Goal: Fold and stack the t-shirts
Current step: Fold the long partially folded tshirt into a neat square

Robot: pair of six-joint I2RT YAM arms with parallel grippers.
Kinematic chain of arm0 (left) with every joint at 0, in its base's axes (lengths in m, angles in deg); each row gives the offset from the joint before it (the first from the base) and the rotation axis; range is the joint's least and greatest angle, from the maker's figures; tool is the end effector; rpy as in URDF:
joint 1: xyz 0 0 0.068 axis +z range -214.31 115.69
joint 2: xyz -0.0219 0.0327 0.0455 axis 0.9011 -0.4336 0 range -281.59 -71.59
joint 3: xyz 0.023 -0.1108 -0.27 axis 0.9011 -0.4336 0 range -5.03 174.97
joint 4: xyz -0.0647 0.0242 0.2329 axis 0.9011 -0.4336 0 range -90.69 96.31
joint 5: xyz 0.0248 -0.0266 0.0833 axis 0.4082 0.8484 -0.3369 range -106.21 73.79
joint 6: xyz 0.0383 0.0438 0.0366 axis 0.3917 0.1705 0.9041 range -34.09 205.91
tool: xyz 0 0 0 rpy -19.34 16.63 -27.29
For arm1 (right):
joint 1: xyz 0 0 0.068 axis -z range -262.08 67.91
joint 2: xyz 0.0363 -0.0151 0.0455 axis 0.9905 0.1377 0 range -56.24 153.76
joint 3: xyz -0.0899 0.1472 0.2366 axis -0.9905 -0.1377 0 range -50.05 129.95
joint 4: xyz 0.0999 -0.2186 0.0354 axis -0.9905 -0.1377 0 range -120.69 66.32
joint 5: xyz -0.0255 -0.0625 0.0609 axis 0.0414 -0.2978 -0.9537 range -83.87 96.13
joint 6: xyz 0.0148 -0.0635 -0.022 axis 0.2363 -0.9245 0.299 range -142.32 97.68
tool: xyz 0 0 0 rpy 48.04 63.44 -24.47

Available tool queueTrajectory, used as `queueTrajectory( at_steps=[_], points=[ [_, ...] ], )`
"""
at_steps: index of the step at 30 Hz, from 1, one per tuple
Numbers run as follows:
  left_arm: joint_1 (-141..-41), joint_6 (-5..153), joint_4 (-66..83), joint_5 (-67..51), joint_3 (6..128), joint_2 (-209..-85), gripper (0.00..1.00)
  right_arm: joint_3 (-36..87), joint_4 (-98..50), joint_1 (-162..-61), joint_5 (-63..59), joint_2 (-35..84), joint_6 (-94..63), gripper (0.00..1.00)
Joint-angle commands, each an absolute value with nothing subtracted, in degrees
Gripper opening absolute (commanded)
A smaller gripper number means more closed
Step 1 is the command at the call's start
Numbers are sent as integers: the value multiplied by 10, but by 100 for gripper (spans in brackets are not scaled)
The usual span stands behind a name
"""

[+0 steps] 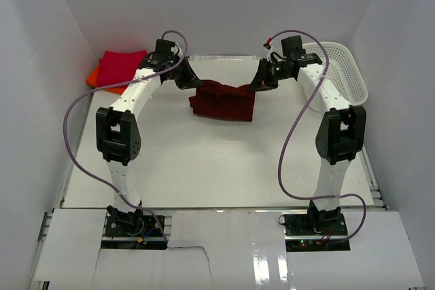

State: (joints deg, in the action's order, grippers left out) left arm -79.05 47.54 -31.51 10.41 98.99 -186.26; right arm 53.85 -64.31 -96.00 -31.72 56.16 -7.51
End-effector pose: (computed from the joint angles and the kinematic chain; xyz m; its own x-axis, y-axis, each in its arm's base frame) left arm 0.4318 -0.1394 0.2969 -0.8872 -0.3403 -0.3116 -0.0458 0.7369 -0.6745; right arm 0.4161 0.1383 0.3136 -0.8577 -0.0046 -0.5141 -0.3728 0.6941 0.6158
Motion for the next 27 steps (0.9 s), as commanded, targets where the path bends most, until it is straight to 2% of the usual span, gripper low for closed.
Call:
queueTrajectory(
  at_steps=[1, 18, 24, 27],
  points=[
    [-785, 479, -320, 114, 1041, -1889, 0, 595, -649, -949, -337, 591, -73, 8],
    [-778, 472, -306, 99, 1281, -2087, 0, 703, -580, -907, -379, 736, -40, 8],
    [-767, 470, -281, 99, 1281, -2104, 0, 739, -548, -895, -402, 772, -17, 9],
    [-763, 472, -242, 93, 1242, -2100, 0, 736, -516, -890, -413, 787, -12, 11]
  ],
)
